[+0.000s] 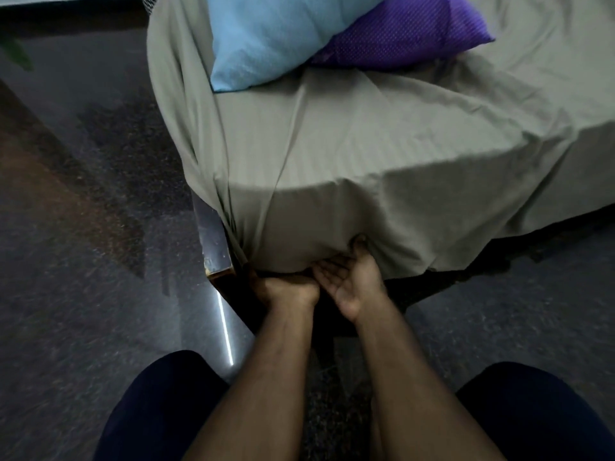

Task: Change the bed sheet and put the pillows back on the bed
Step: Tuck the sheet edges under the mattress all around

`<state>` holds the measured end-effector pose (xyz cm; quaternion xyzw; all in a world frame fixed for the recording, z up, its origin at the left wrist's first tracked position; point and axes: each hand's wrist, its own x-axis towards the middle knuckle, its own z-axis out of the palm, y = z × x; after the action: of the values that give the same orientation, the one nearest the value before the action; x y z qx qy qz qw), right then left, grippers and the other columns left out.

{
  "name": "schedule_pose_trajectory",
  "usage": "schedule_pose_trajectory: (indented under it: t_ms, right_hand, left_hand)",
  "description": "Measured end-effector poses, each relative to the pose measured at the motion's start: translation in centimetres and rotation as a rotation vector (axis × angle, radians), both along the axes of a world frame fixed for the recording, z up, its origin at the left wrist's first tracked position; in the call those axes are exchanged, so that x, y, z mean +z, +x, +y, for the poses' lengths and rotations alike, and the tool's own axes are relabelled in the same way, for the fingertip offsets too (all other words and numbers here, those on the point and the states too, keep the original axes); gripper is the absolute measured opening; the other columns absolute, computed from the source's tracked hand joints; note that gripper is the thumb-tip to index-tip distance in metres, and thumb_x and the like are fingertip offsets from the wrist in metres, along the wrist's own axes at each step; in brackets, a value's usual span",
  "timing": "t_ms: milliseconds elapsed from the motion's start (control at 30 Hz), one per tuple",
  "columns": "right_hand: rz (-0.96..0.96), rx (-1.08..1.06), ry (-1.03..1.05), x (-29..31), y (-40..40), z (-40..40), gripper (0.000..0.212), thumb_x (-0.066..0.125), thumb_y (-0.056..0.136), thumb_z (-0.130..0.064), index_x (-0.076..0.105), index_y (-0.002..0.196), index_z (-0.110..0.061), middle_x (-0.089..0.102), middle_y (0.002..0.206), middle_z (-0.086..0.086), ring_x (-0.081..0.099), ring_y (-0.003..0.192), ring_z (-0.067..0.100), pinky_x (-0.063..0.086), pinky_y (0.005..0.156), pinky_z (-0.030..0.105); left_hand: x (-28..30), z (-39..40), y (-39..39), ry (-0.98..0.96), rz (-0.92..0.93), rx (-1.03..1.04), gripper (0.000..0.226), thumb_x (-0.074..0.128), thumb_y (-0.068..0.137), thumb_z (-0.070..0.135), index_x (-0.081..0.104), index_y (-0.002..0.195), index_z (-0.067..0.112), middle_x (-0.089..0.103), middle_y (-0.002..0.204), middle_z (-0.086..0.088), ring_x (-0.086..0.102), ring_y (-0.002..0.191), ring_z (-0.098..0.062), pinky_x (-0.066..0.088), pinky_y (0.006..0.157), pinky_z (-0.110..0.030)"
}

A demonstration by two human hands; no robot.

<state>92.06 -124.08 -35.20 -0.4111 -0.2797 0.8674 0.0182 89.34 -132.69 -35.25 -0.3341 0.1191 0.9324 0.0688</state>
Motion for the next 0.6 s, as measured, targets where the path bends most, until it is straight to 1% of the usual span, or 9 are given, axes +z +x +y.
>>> schedule_pose_trajectory:
  t_ms: [67, 100, 167, 200, 267, 333, 400, 467, 600]
  right_hand:
    - [-0.063, -0.211, 0.112, -0.3, 0.4, 0.6, 0.040, 0.057, 0.099, -0.025, 0.060, 0.124, 0.006, 0.066, 0.094, 0.017, 0.066, 0.080, 0.026, 0.056, 0.064, 0.029]
    - [-0.044, -0.259, 0.092, -0.3, 0.4, 0.4, 0.036, 0.056, 0.099, -0.021, 0.060, 0.124, 0.005, 0.065, 0.095, 0.017, 0.064, 0.079, 0.024, 0.055, 0.066, 0.029]
    - [0.049, -0.223, -0.024, -0.2, 0.3, -0.6, 0.039, 0.054, 0.099, -0.029, 0.060, 0.126, -0.001, 0.064, 0.103, 0.016, 0.061, 0.088, 0.025, 0.053, 0.083, 0.033]
    - [0.087, -0.193, -0.073, -0.1, 0.1, -1.0, 0.042, 0.053, 0.099, -0.036, 0.060, 0.126, -0.004, 0.063, 0.102, 0.014, 0.060, 0.090, 0.025, 0.050, 0.091, 0.036]
    - [0.169, -0.172, -0.163, -0.2, -0.5, -1.2, 0.055, 0.054, 0.095, -0.051, 0.059, 0.126, -0.006, 0.062, 0.103, 0.013, 0.059, 0.099, 0.029, 0.048, 0.100, 0.040]
    - [0.239, -0.169, -0.226, -0.5, -1.0, -1.0, 0.073, 0.052, 0.089, -0.066, 0.059, 0.131, -0.007, 0.061, 0.119, 0.015, 0.057, 0.117, 0.034, 0.042, 0.110, 0.046]
    - [0.291, -0.149, -0.269, -0.8, -1.7, -0.7, 0.083, 0.048, 0.083, -0.077, 0.059, 0.133, -0.012, 0.061, 0.129, 0.013, 0.054, 0.126, 0.035, 0.038, 0.113, 0.051]
    - [0.320, -0.138, -0.320, -0.8, -2.4, -0.8, 0.091, 0.045, 0.076, -0.086, 0.059, 0.134, -0.016, 0.062, 0.133, 0.014, 0.054, 0.126, 0.037, 0.037, 0.112, 0.056]
    - [0.352, -0.159, -0.369, -0.7, -3.2, -1.1, 0.098, 0.042, 0.071, -0.092, 0.058, 0.136, -0.019, 0.061, 0.135, 0.016, 0.054, 0.125, 0.039, 0.042, 0.105, 0.056]
  left_hand:
    - [0.8, -0.3, -0.1, 0.044, -0.008, -0.055, 0.050, 0.026, 0.101, 0.044, 0.062, 0.129, 0.022, 0.056, 0.145, -0.008, 0.047, 0.135, -0.033, 0.035, 0.113, -0.041]
    - [0.7, -0.1, -0.3, 0.032, -0.011, -0.094, 0.046, 0.027, 0.103, 0.041, 0.063, 0.123, 0.018, 0.053, 0.147, -0.008, 0.050, 0.131, -0.032, 0.040, 0.105, -0.036]
    - [1.0, 0.4, -0.6, -0.058, -0.086, -0.186, 0.035, 0.032, 0.106, 0.033, 0.061, 0.106, 0.014, 0.052, 0.147, -0.013, 0.059, 0.113, -0.028, 0.045, 0.093, -0.029]
    - [0.9, 0.5, -0.9, -0.046, -0.068, -0.199, 0.036, 0.031, 0.106, 0.035, 0.060, 0.107, 0.015, 0.052, 0.147, -0.014, 0.058, 0.113, -0.030, 0.043, 0.095, -0.031]
    - [0.7, 0.5, -1.4, 0.003, -0.001, -0.112, 0.046, 0.024, 0.104, 0.040, 0.059, 0.125, 0.018, 0.052, 0.145, -0.008, 0.048, 0.131, -0.033, 0.037, 0.106, -0.036]
    - [0.3, -0.1, -1.4, -0.020, 0.043, -0.096, 0.050, 0.021, 0.105, 0.038, 0.051, 0.140, 0.019, 0.049, 0.148, -0.004, 0.042, 0.138, -0.028, 0.033, 0.109, -0.036]
    - [-0.3, -0.4, -0.9, -0.040, 0.021, -0.113, 0.044, 0.024, 0.106, 0.032, 0.060, 0.123, 0.016, 0.055, 0.138, -0.002, 0.052, 0.126, -0.027, 0.035, 0.107, -0.034]
    - [-0.1, -0.8, 0.6, -0.064, -0.022, -0.171, 0.036, 0.032, 0.105, 0.030, 0.065, 0.108, 0.015, 0.062, 0.126, -0.006, 0.060, 0.106, -0.026, 0.039, 0.107, -0.037]
    - [-0.1, -2.1, 3.7, -0.170, -0.120, -0.268, 0.043, 0.040, 0.104, 0.036, 0.057, 0.132, 0.007, 0.061, 0.128, -0.018, 0.057, 0.123, -0.032, 0.038, 0.114, -0.047]
